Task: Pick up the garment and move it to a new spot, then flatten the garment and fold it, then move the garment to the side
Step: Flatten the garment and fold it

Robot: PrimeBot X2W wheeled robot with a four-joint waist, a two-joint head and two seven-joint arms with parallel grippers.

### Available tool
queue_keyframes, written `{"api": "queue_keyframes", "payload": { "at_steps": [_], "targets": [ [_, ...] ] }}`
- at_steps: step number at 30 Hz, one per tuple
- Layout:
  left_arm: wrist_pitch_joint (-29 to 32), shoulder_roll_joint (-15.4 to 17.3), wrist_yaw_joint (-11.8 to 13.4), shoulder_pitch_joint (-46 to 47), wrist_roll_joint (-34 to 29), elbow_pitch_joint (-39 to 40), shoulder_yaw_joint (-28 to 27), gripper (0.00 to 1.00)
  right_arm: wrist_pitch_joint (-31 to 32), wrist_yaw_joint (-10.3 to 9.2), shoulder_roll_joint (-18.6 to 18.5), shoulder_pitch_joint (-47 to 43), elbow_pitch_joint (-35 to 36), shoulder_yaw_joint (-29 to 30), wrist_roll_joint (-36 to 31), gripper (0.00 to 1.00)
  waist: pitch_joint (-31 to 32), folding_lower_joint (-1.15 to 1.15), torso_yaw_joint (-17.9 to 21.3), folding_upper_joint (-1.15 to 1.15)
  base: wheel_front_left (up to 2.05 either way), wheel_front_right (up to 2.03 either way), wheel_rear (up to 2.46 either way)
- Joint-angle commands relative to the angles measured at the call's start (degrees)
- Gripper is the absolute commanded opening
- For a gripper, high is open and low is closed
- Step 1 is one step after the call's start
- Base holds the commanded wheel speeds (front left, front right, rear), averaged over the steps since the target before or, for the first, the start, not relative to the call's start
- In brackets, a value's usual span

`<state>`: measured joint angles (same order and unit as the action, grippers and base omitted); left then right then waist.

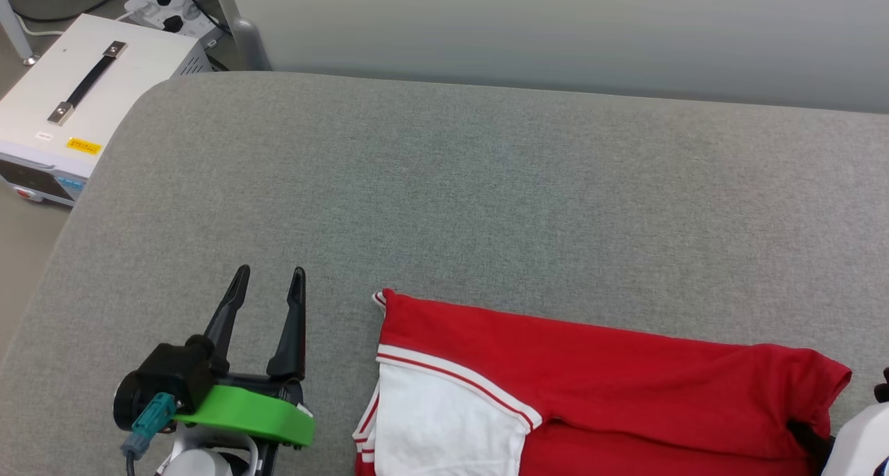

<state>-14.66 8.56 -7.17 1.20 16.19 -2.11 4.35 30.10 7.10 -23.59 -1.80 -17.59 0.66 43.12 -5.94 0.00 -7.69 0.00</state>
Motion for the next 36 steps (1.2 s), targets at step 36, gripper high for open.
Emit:
{"api": "queue_keyframes", "payload": {
  "at_steps": [36],
  "targets": [
    [-0.34,-1.04,-0.32,-3.69,1.27,-1.85,1.19,1.0,0.38,0.39,2.95,-4.52,14.19,6.71,-8.21,0.0,6.83,0.0,2.01,0.0,0.0,0.0,0.0]
  ]
}}
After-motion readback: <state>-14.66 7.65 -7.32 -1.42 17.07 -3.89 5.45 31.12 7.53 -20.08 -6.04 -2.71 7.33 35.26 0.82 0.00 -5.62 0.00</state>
